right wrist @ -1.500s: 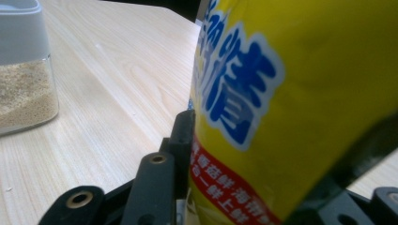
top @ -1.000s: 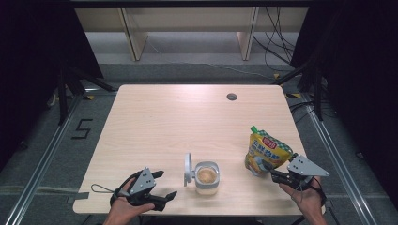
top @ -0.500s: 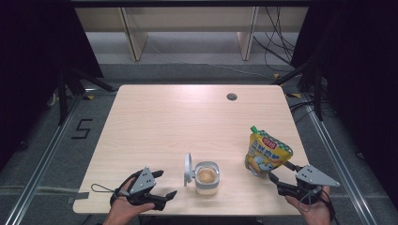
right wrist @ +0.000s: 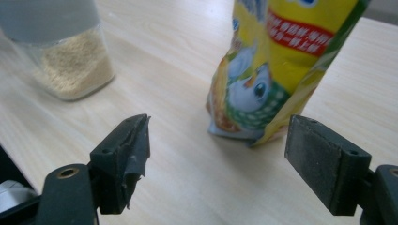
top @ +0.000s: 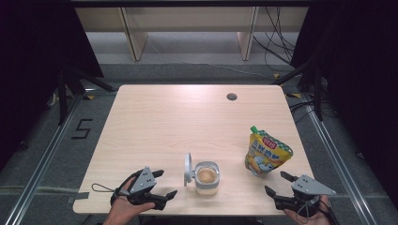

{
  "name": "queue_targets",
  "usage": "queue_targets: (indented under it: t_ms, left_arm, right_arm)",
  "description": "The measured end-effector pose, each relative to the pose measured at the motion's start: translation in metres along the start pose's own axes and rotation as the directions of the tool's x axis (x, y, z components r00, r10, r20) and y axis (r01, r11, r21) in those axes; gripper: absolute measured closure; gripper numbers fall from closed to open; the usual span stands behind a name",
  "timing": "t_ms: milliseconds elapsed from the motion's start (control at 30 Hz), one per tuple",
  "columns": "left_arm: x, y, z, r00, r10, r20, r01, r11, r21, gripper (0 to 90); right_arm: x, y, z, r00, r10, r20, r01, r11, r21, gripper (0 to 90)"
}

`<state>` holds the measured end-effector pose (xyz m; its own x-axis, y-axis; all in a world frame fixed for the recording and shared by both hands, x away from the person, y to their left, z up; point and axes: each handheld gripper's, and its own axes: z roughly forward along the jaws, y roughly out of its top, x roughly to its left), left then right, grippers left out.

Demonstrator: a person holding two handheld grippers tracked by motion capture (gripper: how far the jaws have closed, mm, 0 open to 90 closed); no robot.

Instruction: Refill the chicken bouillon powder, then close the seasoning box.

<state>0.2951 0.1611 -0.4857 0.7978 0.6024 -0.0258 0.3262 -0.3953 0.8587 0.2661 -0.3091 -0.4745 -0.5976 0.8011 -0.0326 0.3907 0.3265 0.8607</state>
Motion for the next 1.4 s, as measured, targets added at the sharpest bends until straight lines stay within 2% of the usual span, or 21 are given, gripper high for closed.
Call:
queue_targets:
  t_ms: [100,133,200,267,367,400,433,467,500,600,633,700,733,767,800,933,967,1067,1233,1267,1400]
  left_arm:
    - [0.000,0.000,0.000,1.0000,-0.001,-0.002,0.001,1.0000,0.001,16.5]
    - [0.000,0.000,0.000,1.0000,-0.002,-0.003,0.002,1.0000,0.000,16.5]
    - [0.001,0.001,-0.001,0.9998,0.015,-0.016,-0.015,0.9999,0.003,16.5]
    - [0.000,0.001,-0.001,0.9999,-0.011,-0.007,0.011,0.9999,-0.009,16.5]
    - [0.001,0.004,-0.002,0.9998,-0.017,-0.009,0.017,0.9996,-0.024,16.4]
    - [0.002,0.005,-0.003,0.9998,0.017,-0.008,-0.017,0.9996,-0.021,16.5]
    - [0.002,0.005,-0.003,0.9998,0.017,-0.008,-0.017,0.9996,-0.021,16.5]
    - [-0.001,0.005,-0.003,0.9998,-0.016,-0.012,0.015,0.9996,-0.023,16.5]
    - [0.000,0.006,-0.004,0.9999,0.007,-0.014,-0.007,0.9997,-0.024,16.6]
    - [-0.001,0.007,-0.004,0.9999,-0.014,-0.006,0.014,0.9993,-0.034,20.1]
    - [-0.001,0.007,-0.005,0.9999,-0.013,-0.007,0.013,0.9992,-0.037,24.1]
    - [0.001,0.009,-0.007,0.9999,0.010,-0.007,-0.010,0.9996,-0.028,43.1]
    - [0.001,0.009,-0.008,1.0000,0.006,-0.004,-0.006,0.9997,-0.025,43.1]
    - [0.000,0.009,-0.008,1.0000,0.001,-0.001,-0.001,0.9996,-0.029,50.5]
    - [-0.001,0.011,-0.011,1.0000,-0.006,-0.001,0.006,0.9990,-0.045,65.4]
    - [-0.002,0.015,-0.015,0.9997,0.025,-0.004,-0.026,0.9975,-0.065,83.5]
    - [-0.004,0.016,-0.015,1.0000,0.001,0.001,-0.001,0.9972,-0.075,83.5]
    - [-0.005,0.020,-0.016,0.9994,0.033,0.008,-0.032,0.9968,-0.074,89.0]
    - [-0.008,0.026,-0.016,0.9997,0.021,0.016,-0.020,0.9975,-0.068,89.1]
    - [-0.009,0.031,-0.015,0.9987,0.048,0.019,-0.046,0.9968,-0.065,89.1]
    - [-0.012,0.040,-0.013,0.9979,0.061,0.024,-0.059,0.9959,-0.068,89.1]
  right_arm:
    - [0.004,-0.001,-0.001,0.9996,0.024,-0.017,-0.023,0.999,0.031,23.5]
    - [0.003,-0.002,0.000,0.9999,-0.015,-0.006,0.015,1.000,0.026,23.2]
    - [0.007,-0.004,-0.002,0.9998,0.010,-0.019,-0.009,0.998,0.055,23.0]
    - [0.006,-0.005,-0.001,0.9997,-0.014,-0.017,0.015,0.999,0.044,23.0]
    - [0.010,-0.007,-0.003,0.9999,0.003,-0.015,-0.002,0.998,0.068,22.9]
    - [0.010,-0.008,-0.002,0.9997,-0.013,-0.019,0.015,0.997,0.081,22.6]
    - [0.010,-0.008,-0.002,0.9997,-0.013,-0.019,0.015,0.997,0.081,22.6]
    - [0.010,-0.008,-0.002,0.9996,-0.012,-0.024,0.014,0.996,0.084,22.6]
    - [0.010,-0.009,-0.002,0.9997,-0.017,-0.020,0.018,0.996,0.082,22.6]
    - [0.011,-0.009,-0.002,0.9986,-0.007,-0.052,0.013,0.995,0.104,22.6]
    - [0.011,-0.009,-0.003,0.9984,-0.008,-0.056,0.014,0.994,0.109,22.8]
    - [0.011,-0.010,-0.003,0.9994,-0.011,-0.034,0.014,0.994,0.106,23.1]
    - [0.010,-0.010,-0.003,0.9994,-0.027,-0.021,0.029,0.995,0.097,23.3]
    - [0.010,-0.010,-0.003,0.9995,-0.023,-0.020,0.025,0.995,0.101,23.4]
    - [0.010,-0.009,-0.004,0.9996,-0.025,-0.016,0.026,0.995,0.097,23.6]
    - [0.011,-0.009,-0.004,0.9995,-0.030,-0.008,0.030,0.995,0.098,23.9]
    - [0.011,-0.009,-0.004,0.9995,-0.030,-0.008,0.030,0.995,0.098,23.9]
    - [0.011,-0.008,-0.003,0.9994,-0.034,-0.007,0.035,0.995,0.095,24.2]
    - [0.012,-0.008,-0.004,0.9993,-0.038,-0.005,0.039,0.995,0.093,24.4]
    - [0.012,-0.007,-0.004,0.9993,-0.036,-0.010,0.036,0.995,0.095,24.5]
    - [0.012,-0.008,-0.004,0.9996,-0.027,-0.008,0.027,0.994,0.107,24.5]
